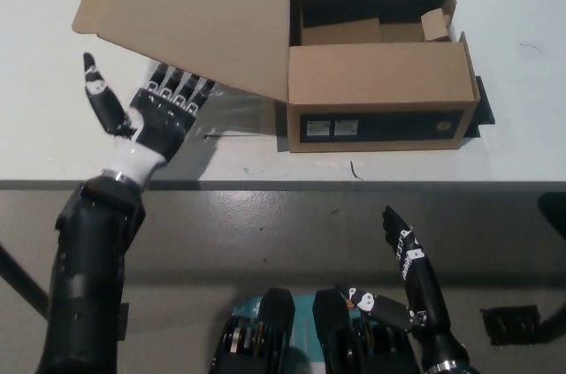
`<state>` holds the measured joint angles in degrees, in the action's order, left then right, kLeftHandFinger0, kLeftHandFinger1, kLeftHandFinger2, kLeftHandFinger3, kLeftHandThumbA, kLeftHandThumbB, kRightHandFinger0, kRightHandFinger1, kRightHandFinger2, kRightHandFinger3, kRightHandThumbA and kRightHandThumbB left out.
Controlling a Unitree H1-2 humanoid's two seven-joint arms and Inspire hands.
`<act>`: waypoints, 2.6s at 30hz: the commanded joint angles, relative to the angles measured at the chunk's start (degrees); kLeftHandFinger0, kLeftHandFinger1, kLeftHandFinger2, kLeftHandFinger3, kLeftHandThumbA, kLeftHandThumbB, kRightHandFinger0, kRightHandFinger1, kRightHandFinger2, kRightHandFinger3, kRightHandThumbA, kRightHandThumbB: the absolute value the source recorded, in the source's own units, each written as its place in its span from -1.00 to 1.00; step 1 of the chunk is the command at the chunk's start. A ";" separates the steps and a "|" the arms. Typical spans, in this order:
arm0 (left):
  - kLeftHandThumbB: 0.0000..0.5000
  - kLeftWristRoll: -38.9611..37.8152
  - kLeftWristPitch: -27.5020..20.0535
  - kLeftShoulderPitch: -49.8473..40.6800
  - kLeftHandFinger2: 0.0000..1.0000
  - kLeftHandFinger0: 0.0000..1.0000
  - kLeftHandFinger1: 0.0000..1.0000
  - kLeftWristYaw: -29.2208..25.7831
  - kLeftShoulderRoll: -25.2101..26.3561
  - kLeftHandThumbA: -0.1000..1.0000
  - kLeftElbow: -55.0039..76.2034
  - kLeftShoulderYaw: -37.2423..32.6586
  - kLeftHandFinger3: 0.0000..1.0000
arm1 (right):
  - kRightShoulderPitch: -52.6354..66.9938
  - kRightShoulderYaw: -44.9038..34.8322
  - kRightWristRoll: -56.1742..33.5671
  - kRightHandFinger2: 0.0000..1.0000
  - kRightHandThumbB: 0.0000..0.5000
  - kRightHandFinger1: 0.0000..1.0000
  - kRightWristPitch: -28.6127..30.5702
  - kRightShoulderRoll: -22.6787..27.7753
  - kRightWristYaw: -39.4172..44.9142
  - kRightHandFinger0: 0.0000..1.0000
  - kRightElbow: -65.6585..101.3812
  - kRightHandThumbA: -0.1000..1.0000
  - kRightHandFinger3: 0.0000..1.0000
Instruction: A small storge box is placed at the center of the table and the robot uses its left hand to push the lid and close it
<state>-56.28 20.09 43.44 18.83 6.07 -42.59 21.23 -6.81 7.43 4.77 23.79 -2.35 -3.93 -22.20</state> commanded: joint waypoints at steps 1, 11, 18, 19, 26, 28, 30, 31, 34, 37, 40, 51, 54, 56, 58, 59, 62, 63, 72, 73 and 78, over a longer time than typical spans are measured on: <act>0.62 3.54 -3.01 6.36 1.00 1.00 1.00 3.28 1.46 1.00 -3.77 -0.10 1.00 | -1.21 0.37 -1.17 1.00 0.22 1.00 3.14 -0.43 -0.05 1.00 1.67 1.00 1.00; 0.70 7.65 -4.94 14.66 1.00 1.00 1.00 4.75 1.87 1.00 -7.73 -0.71 1.00 | -1.44 0.41 -1.49 1.00 0.27 1.00 3.14 -0.23 0.51 1.00 1.82 1.00 1.00; 0.80 14.34 -4.75 15.41 1.00 1.00 1.00 3.28 0.56 1.00 0.93 -6.96 1.00 | -1.33 1.02 -0.97 1.00 0.22 1.00 3.14 0.27 0.68 1.00 2.12 1.00 1.00; 0.78 15.20 -4.71 15.19 1.00 1.00 1.00 2.42 0.41 1.00 2.17 -7.85 1.00 | -1.34 1.17 -1.00 1.00 0.22 1.00 3.14 0.33 0.80 1.00 2.10 1.00 1.00; 0.68 26.98 -7.07 15.91 1.00 1.00 1.00 -0.30 0.02 1.00 5.49 -19.06 1.00 | -1.35 1.66 -0.78 1.00 0.22 1.00 3.14 0.32 1.07 1.00 2.19 1.00 1.00; 0.67 29.60 -8.25 16.61 1.00 1.00 1.00 -0.22 -0.54 1.00 3.77 -21.89 1.00 | -1.39 1.67 -0.93 1.00 0.25 1.00 3.14 0.54 1.39 1.00 2.13 1.00 1.00; 0.64 30.67 -8.86 17.59 1.00 1.00 1.00 -0.12 -1.33 1.00 1.08 -23.27 1.00 | -1.53 1.67 -0.81 1.00 0.28 1.00 3.14 0.51 1.37 1.00 2.17 1.00 1.00; 0.62 31.23 -9.39 17.84 1.00 1.00 1.00 0.02 -1.61 1.00 0.03 -23.83 1.00 | -1.54 1.72 -0.78 1.00 0.27 1.00 3.14 0.49 1.44 1.00 2.25 1.00 1.00; 0.66 32.68 -10.79 18.55 1.00 1.00 1.00 0.14 -2.88 1.00 -3.56 -24.90 1.00 | -1.83 1.89 -0.62 1.00 0.23 1.00 3.14 0.51 1.59 1.00 2.51 1.00 1.00; 0.71 34.21 -12.28 17.49 1.00 1.00 1.00 0.53 -4.50 1.00 -5.93 -25.81 1.00 | -2.01 2.03 -0.99 1.00 0.22 1.00 3.14 0.61 2.13 1.00 2.66 1.00 1.00; 0.70 36.16 -13.78 15.70 1.00 1.00 1.00 0.30 -5.70 1.00 -7.73 -26.49 1.00 | -2.30 2.10 -0.93 1.00 0.27 1.00 3.14 1.05 2.50 1.00 2.83 1.00 1.00; 0.78 35.77 -11.94 11.27 1.00 1.00 1.00 2.90 -3.92 1.00 -0.13 -24.97 1.00 | -2.37 2.25 -0.01 1.00 0.29 1.00 3.14 1.35 2.19 1.00 2.81 1.00 1.00; 0.74 32.77 -7.47 8.90 1.00 1.00 1.00 3.26 -3.37 1.00 12.50 -23.55 1.00 | -2.35 2.19 -0.17 1.00 0.29 1.00 3.14 1.39 2.32 1.00 2.56 1.00 1.00; 0.74 31.74 -5.43 7.63 1.00 1.00 1.00 3.67 -2.59 1.00 20.88 -23.43 1.00 | -2.53 2.19 -0.07 1.00 0.27 1.00 3.14 1.48 2.22 1.00 2.44 1.00 1.00; 0.76 31.58 -4.52 5.94 1.00 1.00 1.00 3.41 -1.71 1.00 29.53 -23.65 1.00 | -2.42 2.32 0.25 1.00 0.27 1.00 3.14 1.59 2.13 1.00 2.36 1.00 1.00; 0.71 31.17 -3.11 5.00 1.00 1.00 1.00 2.96 -1.07 1.00 35.41 -23.72 1.00 | -2.47 2.28 0.09 1.00 0.28 1.00 3.14 1.59 2.33 1.00 2.18 1.00 1.00; 0.73 29.59 -1.34 2.31 1.00 1.00 1.00 2.46 0.77 1.00 48.91 -23.51 1.00 | -2.43 2.35 0.35 1.00 0.24 1.00 3.14 1.89 2.31 1.00 2.19 1.00 1.00; 0.74 29.24 -1.07 1.81 1.00 1.00 1.00 2.40 0.99 1.00 50.57 -23.39 1.00 | -2.41 2.39 0.33 1.00 0.23 1.00 3.14 1.93 2.33 1.00 2.09 1.00 1.00; 0.44 33.21 -9.43 -17.34 1.00 1.00 1.00 5.62 6.93 1.00 68.88 -24.84 1.00 | -2.66 2.26 -0.28 1.00 0.24 1.00 3.14 2.68 3.36 1.00 1.88 1.00 1.00; 0.43 33.96 -10.23 -19.01 1.00 1.00 1.00 5.76 7.26 1.00 68.77 -25.09 1.00 | -2.55 2.31 -0.26 1.00 0.24 1.00 3.14 2.66 3.34 1.00 1.87 1.00 1.00; 0.37 44.76 -18.79 -28.07 1.00 1.00 1.00 3.54 8.81 1.00 63.99 -26.13 1.00 | -2.69 2.30 -0.50 1.00 0.24 1.00 3.14 2.27 2.92 1.00 2.06 1.00 1.00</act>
<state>-20.99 11.84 22.85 20.43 10.46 12.87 -3.69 -7.04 9.28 3.94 24.03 -0.14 -2.06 -22.30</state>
